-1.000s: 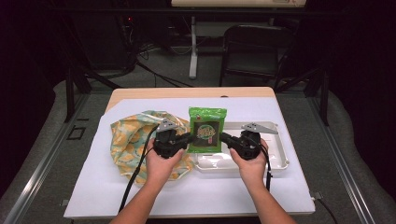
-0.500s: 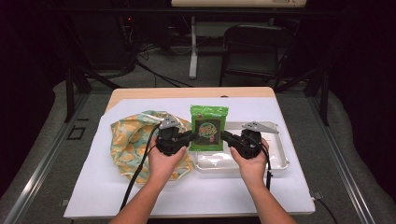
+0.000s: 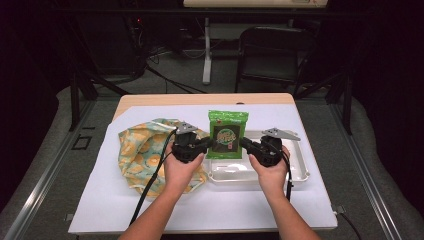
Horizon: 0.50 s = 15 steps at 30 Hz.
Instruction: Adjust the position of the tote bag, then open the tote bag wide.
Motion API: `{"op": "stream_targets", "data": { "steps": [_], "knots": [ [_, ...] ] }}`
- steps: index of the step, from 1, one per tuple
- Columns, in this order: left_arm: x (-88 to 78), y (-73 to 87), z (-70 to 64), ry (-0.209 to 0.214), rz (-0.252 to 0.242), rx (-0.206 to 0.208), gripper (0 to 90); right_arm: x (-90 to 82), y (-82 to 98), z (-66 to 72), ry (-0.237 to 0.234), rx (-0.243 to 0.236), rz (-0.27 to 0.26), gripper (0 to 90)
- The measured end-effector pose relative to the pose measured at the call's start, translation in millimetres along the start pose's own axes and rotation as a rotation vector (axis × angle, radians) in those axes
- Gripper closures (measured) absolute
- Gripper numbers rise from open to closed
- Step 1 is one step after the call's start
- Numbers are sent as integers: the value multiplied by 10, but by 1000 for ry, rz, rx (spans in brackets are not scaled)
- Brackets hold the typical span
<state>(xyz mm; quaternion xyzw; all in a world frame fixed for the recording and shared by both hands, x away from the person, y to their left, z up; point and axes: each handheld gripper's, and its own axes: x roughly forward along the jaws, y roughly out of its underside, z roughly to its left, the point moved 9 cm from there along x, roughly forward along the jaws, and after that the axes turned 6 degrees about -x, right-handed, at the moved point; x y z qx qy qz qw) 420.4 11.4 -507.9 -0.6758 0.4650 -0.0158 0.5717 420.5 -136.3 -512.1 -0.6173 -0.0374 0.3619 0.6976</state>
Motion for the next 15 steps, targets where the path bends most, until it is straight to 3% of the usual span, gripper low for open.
{"op": "stream_targets", "data": {
  "steps": [15],
  "knots": [
    [186,-14,20,-11,20,-12,814,122,39,-181,40,11,31,842]
  ]
}}
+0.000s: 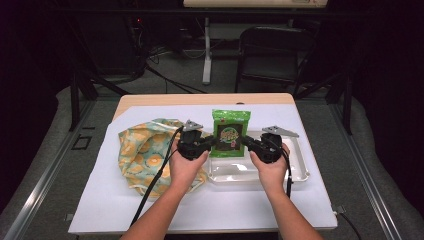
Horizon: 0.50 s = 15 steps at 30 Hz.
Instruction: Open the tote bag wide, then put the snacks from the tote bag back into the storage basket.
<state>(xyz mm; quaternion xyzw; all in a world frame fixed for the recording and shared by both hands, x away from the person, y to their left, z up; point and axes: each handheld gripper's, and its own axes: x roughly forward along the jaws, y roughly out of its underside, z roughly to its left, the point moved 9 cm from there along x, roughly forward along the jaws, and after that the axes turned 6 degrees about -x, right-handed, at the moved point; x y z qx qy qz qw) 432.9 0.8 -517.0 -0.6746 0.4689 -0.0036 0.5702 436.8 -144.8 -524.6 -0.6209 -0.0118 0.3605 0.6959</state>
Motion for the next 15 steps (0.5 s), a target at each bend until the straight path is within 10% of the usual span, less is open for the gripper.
{"op": "stream_targets", "data": {
  "steps": [15],
  "knots": [
    [148,-25,77,-15,12,-23,815,85,-9,-79,11,6,13,842]
  ]
}}
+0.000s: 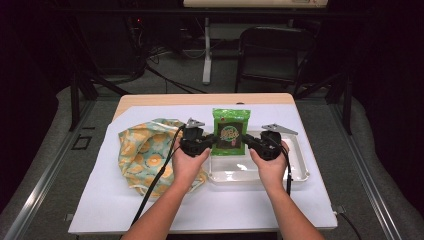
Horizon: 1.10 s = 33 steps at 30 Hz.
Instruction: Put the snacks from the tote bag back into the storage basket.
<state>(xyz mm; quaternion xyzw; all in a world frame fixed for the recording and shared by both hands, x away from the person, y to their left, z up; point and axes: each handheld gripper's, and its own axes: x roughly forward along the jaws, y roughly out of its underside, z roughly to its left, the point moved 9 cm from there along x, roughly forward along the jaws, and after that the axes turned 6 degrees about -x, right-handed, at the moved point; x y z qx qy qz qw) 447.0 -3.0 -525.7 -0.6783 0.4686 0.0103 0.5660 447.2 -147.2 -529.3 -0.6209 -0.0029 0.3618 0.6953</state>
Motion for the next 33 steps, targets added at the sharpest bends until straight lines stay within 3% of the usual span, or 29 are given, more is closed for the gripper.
{"op": "stream_targets", "data": {
  "steps": [12,33],
  "knots": [
    [125,0,25,-3,3,-20,814,84,11,-85,23,6,12,807],
    [362,95,173,-42,59,-76,797,304,120,-168,30,16,63,751]
  ]
}}
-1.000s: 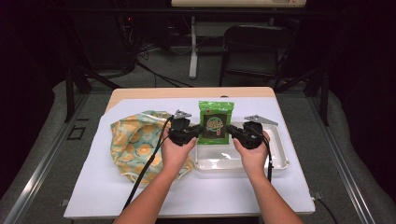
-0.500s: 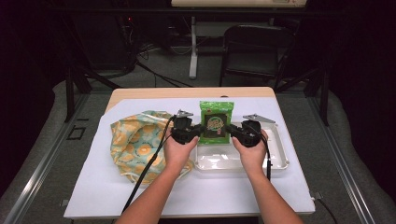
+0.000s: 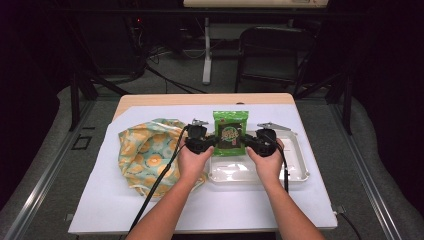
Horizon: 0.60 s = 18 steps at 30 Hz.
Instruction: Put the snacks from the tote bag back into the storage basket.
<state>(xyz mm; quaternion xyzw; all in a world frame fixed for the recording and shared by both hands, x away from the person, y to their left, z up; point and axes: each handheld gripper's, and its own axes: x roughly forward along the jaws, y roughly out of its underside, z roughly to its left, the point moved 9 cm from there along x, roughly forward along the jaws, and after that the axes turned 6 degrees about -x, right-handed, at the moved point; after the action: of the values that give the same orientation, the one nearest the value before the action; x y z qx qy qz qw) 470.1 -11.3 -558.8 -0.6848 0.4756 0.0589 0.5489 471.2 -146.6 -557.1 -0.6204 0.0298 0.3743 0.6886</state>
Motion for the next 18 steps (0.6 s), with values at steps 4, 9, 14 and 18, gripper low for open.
{"op": "stream_targets", "data": {
  "steps": [4,9,14,18],
  "knots": [
    [38,10,15,-3,3,-14,786,38,28,-14,1,6,16,732],
    [87,43,32,-11,22,-29,776,78,62,-25,14,-18,32,709],
    [152,70,47,-25,37,-29,769,106,81,-39,30,-45,32,694],
    [194,83,70,-37,49,-34,768,135,92,-44,29,-48,31,692]
  ]
}}
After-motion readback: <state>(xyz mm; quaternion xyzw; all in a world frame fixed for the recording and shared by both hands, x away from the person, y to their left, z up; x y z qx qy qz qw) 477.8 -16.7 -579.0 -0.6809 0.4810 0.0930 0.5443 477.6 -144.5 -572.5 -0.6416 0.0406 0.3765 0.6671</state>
